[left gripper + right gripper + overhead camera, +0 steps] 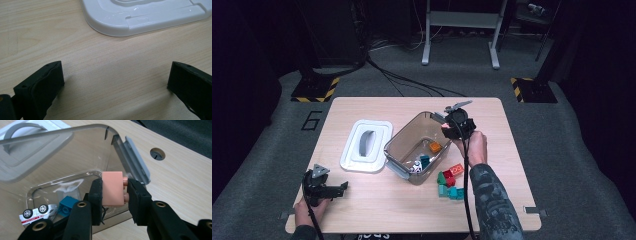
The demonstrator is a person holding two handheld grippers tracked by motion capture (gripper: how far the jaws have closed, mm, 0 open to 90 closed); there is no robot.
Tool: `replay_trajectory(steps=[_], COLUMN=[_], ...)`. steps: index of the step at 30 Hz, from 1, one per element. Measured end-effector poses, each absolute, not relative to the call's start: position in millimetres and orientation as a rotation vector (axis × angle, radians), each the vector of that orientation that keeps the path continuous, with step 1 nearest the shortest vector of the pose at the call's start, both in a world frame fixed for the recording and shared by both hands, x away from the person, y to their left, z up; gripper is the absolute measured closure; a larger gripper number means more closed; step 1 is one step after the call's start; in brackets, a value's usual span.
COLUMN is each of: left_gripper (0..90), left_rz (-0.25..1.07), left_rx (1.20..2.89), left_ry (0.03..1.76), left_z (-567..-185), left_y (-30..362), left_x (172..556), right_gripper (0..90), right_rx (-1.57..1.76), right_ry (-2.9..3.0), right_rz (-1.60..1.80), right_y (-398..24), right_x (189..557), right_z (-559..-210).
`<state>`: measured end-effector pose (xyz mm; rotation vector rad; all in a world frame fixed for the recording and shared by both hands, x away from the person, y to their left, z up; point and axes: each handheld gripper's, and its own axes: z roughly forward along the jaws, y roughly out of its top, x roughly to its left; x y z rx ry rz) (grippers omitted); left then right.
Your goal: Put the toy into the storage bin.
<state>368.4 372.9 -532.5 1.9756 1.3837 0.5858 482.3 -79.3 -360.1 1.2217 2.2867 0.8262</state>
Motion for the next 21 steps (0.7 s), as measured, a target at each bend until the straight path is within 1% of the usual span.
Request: replay_trajectory(steps=[9,14,16,18,21], left_gripper=[0.3,0.3,0.3,0.3,0.3], left_rz=[0.579,0.578,0.577,0.578,0.573], left_rx=[1.977,1.976,1.977,1.976,1.982], left_ry=[1.386,1.388,1.388,1.388,1.387], left_z=[-532.3,-532.3,-532.3,-532.3,-531.9], left_y=[372.8,372.7,372.8,372.7,373.0], left_x=[368.5,368.4,368.4,368.4,368.4], right_gripper=[66.2,65.4,62.1,56.8,46.5], right_rx=[1.240,1.228,1.225,1.243,1.250], right_ry=[2.333,2.344,2.347,2.342,2.334], right_rz=[0.782,0.772,0.772,0.775,0.802], right_y=[-79.0,-78.4,-78.2,-78.8,-82.4], right_x=[483.2,482.5,481.9,480.8,479.0], right_z=[-373.3,-373.0,-372.9,-372.1,-370.3])
